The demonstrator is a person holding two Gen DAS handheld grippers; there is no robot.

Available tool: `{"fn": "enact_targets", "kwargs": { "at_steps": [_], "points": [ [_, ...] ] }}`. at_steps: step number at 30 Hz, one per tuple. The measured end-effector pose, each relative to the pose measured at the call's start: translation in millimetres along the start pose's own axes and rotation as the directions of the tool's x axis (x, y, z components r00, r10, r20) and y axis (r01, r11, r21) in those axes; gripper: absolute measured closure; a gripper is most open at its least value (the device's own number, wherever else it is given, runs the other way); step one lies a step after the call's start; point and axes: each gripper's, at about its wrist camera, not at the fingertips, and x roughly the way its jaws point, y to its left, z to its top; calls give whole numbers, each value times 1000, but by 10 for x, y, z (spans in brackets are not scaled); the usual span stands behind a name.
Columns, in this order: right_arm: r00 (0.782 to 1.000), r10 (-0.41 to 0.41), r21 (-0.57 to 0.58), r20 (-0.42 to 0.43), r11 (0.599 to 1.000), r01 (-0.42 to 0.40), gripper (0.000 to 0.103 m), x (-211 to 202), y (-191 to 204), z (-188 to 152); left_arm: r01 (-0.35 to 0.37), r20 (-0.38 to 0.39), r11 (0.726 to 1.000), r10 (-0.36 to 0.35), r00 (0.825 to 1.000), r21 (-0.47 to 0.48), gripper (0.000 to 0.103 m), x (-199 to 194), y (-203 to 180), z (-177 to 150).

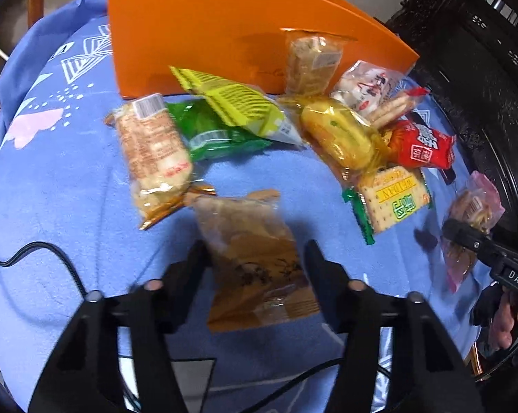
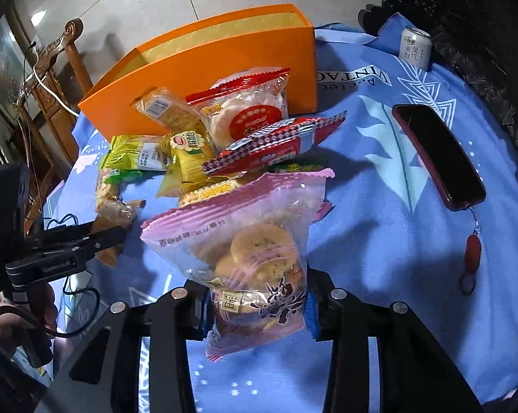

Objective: Organize snacks
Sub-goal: 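Grasp the pink-and-white cookie bag with the right tool while the left grasps the brown packet, then lift both bags over the orange box and open both tools to drop them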

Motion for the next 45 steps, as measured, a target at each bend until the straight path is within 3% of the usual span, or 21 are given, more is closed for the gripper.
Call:
{"fn": "enact_targets", "kwargs": {
  "at_steps": [7,14,16,17,18,21,23,26,31,37,38,41,45],
  "points": [
    [1000,8,-28,17,1000,-8,63,-55,133,53,-19,15,998,19,1000,55,56,-56,-68,-82],
    [998,19,-71,59,997,-14,63,-199,267,133,0,80,995,-9,997,102,62,-310,-132,-73],
    [999,20,-73,49,997,-17,63,-178,293,133,-27,63,992,19,998,127,62,-271,-134,-91],
    [999,23,-67,43,998,-20,63,-164,299,130,-38,41,990,32,999,138,59,-222,-132,-113],
    [999,26,-64,39,998,-24,63,-158,302,126,-41,26,990,38,999,132,46,-194,-117,-140],
    [999,24,-71,38,997,-21,63,-170,329,111,-104,3,982,105,994,156,25,-115,-141,-159],
    [999,21,-72,37,997,-19,63,-177,335,108,-123,-47,969,136,990,213,19,10,-188,-184],
    [999,7,-73,36,997,-5,63,-179,336,104,-163,-48,942,185,982,293,13,69,-289,-208],
    [1000,0,-61,20,998,1,63,-163,319,87,-180,-73,947,206,976,264,5,110,-243,-143],
    [1000,0,-52,0,999,0,62,-125,319,85,-172,-130,951,210,969,258,4,145,-203,-32],
    [1000,0,-53,-1,999,0,62,-124,320,85,-169,-127,951,207,970,260,7,138,-195,-24],
    [1000,-5,-55,0,998,5,62,-133,332,83,-162,-73,942,191,979,294,52,40,-313,47],
    [1000,-10,-51,3,999,10,61,-145,331,99,-125,-90,952,156,984,280,55,-2,-308,86]
  ]
}}
